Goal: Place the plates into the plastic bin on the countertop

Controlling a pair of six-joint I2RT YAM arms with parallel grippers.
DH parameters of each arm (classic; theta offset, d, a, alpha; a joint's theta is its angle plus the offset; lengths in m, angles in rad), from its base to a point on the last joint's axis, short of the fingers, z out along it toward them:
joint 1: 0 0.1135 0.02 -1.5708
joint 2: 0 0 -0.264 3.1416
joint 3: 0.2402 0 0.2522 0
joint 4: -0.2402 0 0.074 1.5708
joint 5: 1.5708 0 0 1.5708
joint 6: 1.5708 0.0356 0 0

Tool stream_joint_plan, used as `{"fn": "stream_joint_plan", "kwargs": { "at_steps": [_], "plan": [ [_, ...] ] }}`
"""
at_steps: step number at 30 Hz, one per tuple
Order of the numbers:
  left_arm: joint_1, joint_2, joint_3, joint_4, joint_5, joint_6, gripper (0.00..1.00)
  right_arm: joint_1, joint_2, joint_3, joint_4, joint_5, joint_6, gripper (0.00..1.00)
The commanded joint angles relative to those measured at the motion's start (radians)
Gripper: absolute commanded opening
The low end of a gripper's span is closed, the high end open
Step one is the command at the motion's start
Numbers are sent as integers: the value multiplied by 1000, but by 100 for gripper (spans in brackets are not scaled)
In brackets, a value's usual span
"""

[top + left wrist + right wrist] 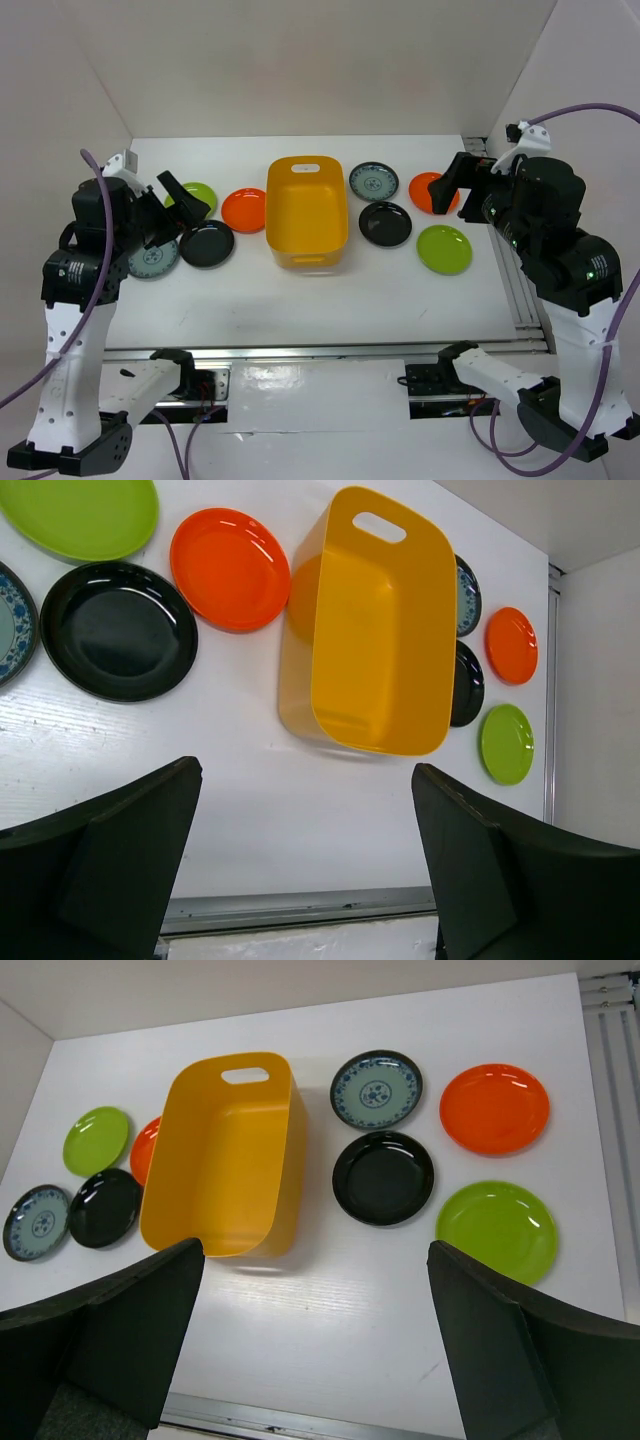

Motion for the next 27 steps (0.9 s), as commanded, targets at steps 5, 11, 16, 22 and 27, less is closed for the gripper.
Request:
{"fn": "stream_joint_plan", "kwargs": {
  "at_steps": [5, 11, 16, 22, 27],
  "plan": [
    [4, 10, 4, 40, 2, 18, 100, 9, -21, 8, 10, -8, -19, 100],
    [4, 52, 4, 89, 34, 18, 100, 9, -21, -62, 94, -64, -19, 100],
    [15, 148, -42, 184, -8, -16, 100, 9, 11, -142, 205, -195, 1, 100],
    [111, 340, -17, 363, -56, -45, 100, 9, 20, -201, 317, -294, 10, 100],
    [219, 593, 109, 386, -52, -22, 97, 9, 42, -201, 326, -294, -25, 100]
  ]
}}
